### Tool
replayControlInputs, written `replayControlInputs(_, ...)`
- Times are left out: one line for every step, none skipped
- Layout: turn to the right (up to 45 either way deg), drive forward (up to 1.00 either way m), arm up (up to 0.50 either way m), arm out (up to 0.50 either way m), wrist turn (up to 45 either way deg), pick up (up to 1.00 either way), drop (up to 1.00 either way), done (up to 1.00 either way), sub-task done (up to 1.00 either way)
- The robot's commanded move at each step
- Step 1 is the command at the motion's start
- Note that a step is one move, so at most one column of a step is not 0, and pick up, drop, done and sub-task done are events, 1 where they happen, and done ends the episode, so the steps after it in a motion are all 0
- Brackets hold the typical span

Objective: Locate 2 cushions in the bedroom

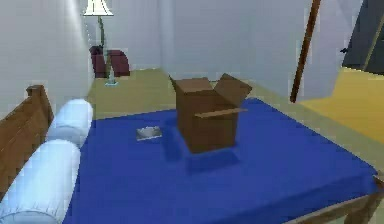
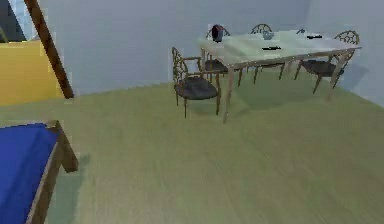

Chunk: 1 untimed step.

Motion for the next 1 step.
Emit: replayControlInputs(45.0,0.0,0.0,0.0,0.0,0.0,0.0,0.0,0.0)
